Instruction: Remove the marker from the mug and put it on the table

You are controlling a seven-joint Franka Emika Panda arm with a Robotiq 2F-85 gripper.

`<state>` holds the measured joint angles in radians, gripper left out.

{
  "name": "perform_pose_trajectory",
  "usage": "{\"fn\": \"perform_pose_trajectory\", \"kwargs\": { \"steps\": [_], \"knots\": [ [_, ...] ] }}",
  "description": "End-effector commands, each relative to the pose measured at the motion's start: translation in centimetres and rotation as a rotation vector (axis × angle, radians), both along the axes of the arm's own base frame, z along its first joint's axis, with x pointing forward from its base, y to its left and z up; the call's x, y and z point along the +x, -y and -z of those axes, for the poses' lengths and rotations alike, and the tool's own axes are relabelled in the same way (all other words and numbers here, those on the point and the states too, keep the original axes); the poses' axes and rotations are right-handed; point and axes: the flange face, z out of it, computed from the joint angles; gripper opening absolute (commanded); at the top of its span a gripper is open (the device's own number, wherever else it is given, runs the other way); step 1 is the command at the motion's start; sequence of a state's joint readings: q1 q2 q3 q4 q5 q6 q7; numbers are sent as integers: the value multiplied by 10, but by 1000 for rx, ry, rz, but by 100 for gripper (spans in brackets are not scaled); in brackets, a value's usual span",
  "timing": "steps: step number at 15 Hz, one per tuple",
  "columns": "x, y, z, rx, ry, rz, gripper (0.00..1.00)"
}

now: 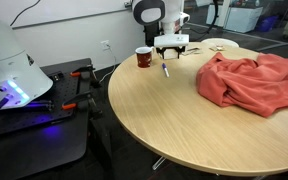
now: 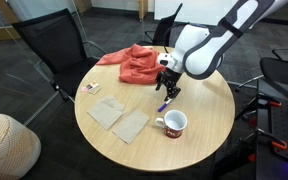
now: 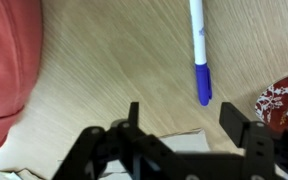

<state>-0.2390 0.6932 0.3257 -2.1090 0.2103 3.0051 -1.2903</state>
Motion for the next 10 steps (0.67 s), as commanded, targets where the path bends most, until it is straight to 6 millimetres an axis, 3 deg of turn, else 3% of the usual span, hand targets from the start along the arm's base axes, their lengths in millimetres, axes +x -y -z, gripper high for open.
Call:
{"fn": "perform_pose_trajectory", "kwargs": {
  "steps": [1, 3, 4, 10],
  "knots": [
    [-19, -13, -5, -12, 54, 29, 100],
    [-29, -18, -4, -21, 73, 40, 100],
    [-16, -15, 4, -13, 47, 22, 100],
    [-24, -18, 7, -15, 54, 31, 100]
  ]
}}
